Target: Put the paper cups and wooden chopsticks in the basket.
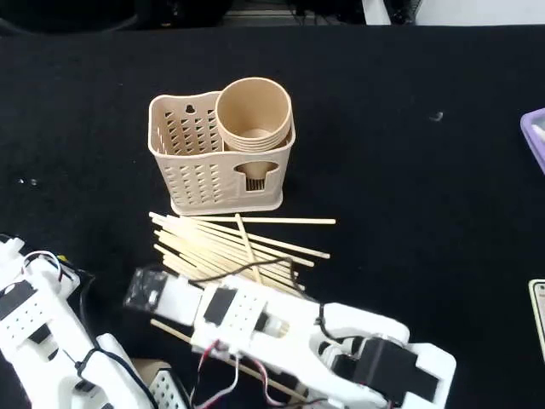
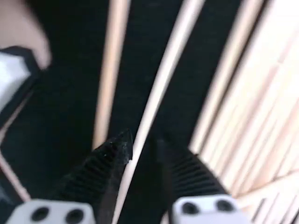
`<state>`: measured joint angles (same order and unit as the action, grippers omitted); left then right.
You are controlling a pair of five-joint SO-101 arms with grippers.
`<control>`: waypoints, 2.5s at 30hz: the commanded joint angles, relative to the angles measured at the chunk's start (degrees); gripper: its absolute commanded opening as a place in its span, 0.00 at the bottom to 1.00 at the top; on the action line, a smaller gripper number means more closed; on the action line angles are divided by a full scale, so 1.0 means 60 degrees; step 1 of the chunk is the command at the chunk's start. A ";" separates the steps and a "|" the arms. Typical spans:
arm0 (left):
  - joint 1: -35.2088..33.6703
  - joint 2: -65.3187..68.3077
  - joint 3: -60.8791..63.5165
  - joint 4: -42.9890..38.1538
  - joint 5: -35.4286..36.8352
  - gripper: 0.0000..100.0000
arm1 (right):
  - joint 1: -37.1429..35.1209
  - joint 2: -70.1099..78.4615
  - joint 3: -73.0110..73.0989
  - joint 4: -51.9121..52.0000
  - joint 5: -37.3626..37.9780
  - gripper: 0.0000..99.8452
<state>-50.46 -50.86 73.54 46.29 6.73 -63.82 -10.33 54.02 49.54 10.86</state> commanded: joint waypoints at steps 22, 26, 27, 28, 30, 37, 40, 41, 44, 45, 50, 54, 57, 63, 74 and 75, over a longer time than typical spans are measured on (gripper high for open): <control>-0.0081 -0.0147 -0.0403 -0.0161 0.0103 0.21 | -0.0410 -0.2982 -0.0007 0.2418 0.1201 0.23; -0.0081 -0.0147 -0.0403 -0.0161 0.0103 0.21 | -0.1700 -0.2982 -0.0022 0.2359 0.1187 0.22; -0.0081 -0.0147 -0.0403 -0.0161 0.0103 0.21 | -0.1875 -0.2982 -0.0066 0.2359 0.1187 0.22; -0.0081 -0.0147 -0.0403 -0.0161 0.0103 0.21 | -0.1993 -0.2967 -0.0081 0.2300 0.1158 0.22; -0.0095 -0.0147 -0.0403 -0.0161 0.0103 0.21 | -0.1993 -0.2967 0.0022 0.1875 0.0703 0.22; -0.1223 -0.0103 -0.0711 -0.0161 0.0659 0.21 | -0.1890 -0.2205 0.0330 0.1040 -0.0029 0.29; -0.1985 -0.0132 -0.0769 -0.0176 0.1538 0.21 | -0.1568 -0.1722 0.0256 0.0864 -0.0029 0.30; -0.2190 -0.0132 -0.0828 -0.0220 0.1773 0.21 | -0.1495 -0.1546 0.0227 0.0806 -0.0029 0.30; -0.2630 -0.0059 -0.0784 -0.0557 0.2432 0.21 | -0.1451 -0.1062 0.0212 0.0366 -0.0029 0.30; -0.2703 -0.0059 -0.0784 -0.0601 0.2593 0.21 | -0.1451 -0.0916 0.0212 0.0220 -0.0029 0.30; -0.2967 -0.0044 -0.0784 -0.0630 0.2930 0.21 | -0.0967 -0.0447 0.0212 -0.0293 0.0044 0.30; -0.2923 -0.0044 -0.0784 -0.0630 0.2930 0.21 | -0.0381 -0.0418 0.0051 -0.0205 0.0044 0.30; -0.2894 -0.0044 -0.0784 -0.0630 0.2930 0.21 | -0.0132 -0.0403 0.0051 -0.0205 0.0264 0.24; -0.2894 -0.0044 -0.0784 -0.0630 0.2930 0.21 | -0.0161 -0.0388 0.0095 -0.0205 0.1201 0.03; -0.2879 -0.0044 -0.0784 -0.0630 0.2930 0.21 | -0.0176 -0.0359 0.0066 -0.0205 0.1201 0.02; -0.2879 -0.0044 -0.0784 -0.0630 0.2930 0.21 | -0.0176 -0.0359 0.0066 -0.0205 0.1201 0.03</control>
<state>-67.69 -50.86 72.31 43.65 23.69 -64.97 -12.79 55.60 48.40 17.63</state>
